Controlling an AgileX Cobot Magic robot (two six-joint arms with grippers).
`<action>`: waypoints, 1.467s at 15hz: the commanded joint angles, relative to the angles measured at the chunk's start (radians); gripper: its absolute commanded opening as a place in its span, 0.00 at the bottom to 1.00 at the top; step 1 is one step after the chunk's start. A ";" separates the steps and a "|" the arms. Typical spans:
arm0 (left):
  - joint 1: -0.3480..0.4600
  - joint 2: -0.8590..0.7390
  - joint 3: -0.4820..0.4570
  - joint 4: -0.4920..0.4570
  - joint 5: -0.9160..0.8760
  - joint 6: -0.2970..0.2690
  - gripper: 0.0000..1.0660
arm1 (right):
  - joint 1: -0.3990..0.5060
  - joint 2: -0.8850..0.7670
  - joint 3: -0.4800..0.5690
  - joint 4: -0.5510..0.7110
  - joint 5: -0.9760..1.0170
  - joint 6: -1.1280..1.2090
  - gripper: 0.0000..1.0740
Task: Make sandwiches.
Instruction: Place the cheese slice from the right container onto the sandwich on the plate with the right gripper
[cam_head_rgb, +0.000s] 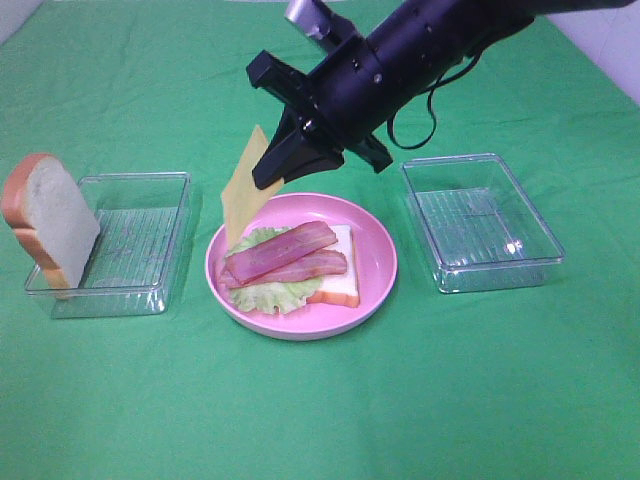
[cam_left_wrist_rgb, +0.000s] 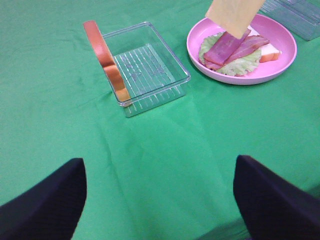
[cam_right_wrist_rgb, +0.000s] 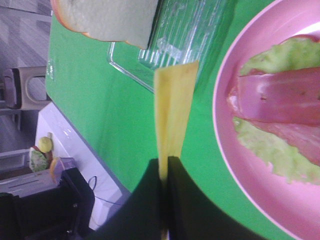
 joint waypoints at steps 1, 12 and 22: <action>-0.003 -0.007 0.001 0.000 -0.013 -0.003 0.72 | 0.001 0.009 0.105 0.150 -0.100 -0.116 0.00; -0.003 -0.007 0.001 0.000 -0.013 -0.003 0.72 | 0.001 0.115 0.143 0.256 -0.205 -0.193 0.00; -0.003 -0.007 0.001 0.000 -0.013 -0.003 0.72 | 0.001 0.114 0.143 0.035 -0.285 0.002 0.28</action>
